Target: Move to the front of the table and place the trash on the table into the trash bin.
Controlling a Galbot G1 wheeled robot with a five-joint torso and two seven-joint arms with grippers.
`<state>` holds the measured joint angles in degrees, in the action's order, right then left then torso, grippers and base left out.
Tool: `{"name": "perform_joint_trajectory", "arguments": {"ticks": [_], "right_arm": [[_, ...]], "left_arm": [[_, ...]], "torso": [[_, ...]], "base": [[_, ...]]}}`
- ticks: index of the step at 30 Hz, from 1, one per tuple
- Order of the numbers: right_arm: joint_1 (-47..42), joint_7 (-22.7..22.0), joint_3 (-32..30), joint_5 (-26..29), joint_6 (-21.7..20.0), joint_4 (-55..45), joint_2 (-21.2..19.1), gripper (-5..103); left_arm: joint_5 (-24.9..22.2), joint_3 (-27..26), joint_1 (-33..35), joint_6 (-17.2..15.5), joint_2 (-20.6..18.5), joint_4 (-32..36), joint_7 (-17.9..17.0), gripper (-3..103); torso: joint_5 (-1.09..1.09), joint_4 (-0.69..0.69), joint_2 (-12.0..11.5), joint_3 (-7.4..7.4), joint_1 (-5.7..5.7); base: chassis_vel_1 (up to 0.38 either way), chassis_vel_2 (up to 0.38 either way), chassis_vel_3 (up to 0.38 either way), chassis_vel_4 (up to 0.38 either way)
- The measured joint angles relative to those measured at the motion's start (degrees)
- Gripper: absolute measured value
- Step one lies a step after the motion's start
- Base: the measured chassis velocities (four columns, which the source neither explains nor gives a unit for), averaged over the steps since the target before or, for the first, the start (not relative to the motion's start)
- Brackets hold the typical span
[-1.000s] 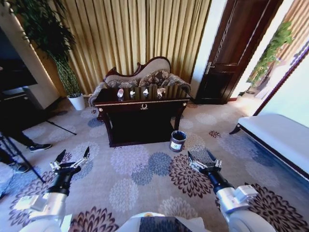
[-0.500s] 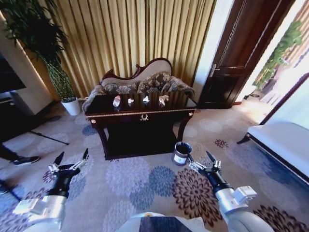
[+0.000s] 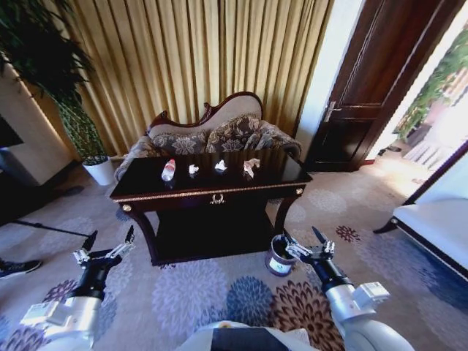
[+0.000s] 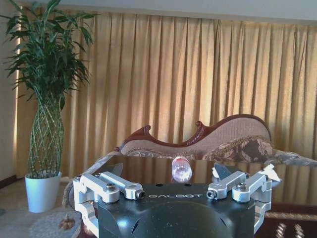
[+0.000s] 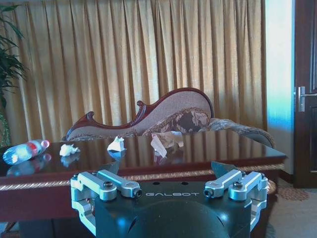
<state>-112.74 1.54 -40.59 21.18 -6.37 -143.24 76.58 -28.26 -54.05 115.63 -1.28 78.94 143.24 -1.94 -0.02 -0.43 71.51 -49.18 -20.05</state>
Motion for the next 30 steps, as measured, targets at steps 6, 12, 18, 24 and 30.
{"name": "perform_joint_trajectory", "arguments": {"ticks": [6,12,18,24,30], "right_arm": [[-0.01,0.01,0.01,-0.26,0.22,0.00,-0.02,100],[-0.08,0.02,0.14,-0.69,0.66,0.00,0.22,100],[0.31,0.04,0.34,-0.46,2.32,0.00,0.06,100],[0.33,0.05,0.80,-0.33,2.57,0.00,0.23,100],[0.32,0.06,0.99,-0.34,2.57,0.00,0.46,100]], "left_arm": [[0.37,0.81,-0.04,0.07,0.19,-0.01,-0.82,100],[0.60,0.95,-0.12,0.22,0.36,-0.01,-1.02,100],[-0.24,1.54,-0.45,-0.16,0.48,-0.01,-2.83,100],[-0.75,1.50,-0.57,-0.12,0.62,-0.01,-3.36,100],[-0.98,1.56,-0.55,0.02,0.98,-0.01,-3.55,100]], "torso": [[-0.03,0.00,0.00,0.00,0.00],[0.02,0.01,0.01,0.01,0.02],[0.02,0.00,0.00,0.00,0.00],[-0.01,0.01,-0.02,-0.01,-0.03],[0.00,0.00,0.05,0.03,0.08]], "base": [[-0.246,0.275,0.256,-0.294],[-0.210,0.220,0.236,-0.206],[-0.185,0.161,0.189,-0.182],[-0.019,0.033,0.036,-0.023],[0.012,-0.019,-0.020,0.030]]}}
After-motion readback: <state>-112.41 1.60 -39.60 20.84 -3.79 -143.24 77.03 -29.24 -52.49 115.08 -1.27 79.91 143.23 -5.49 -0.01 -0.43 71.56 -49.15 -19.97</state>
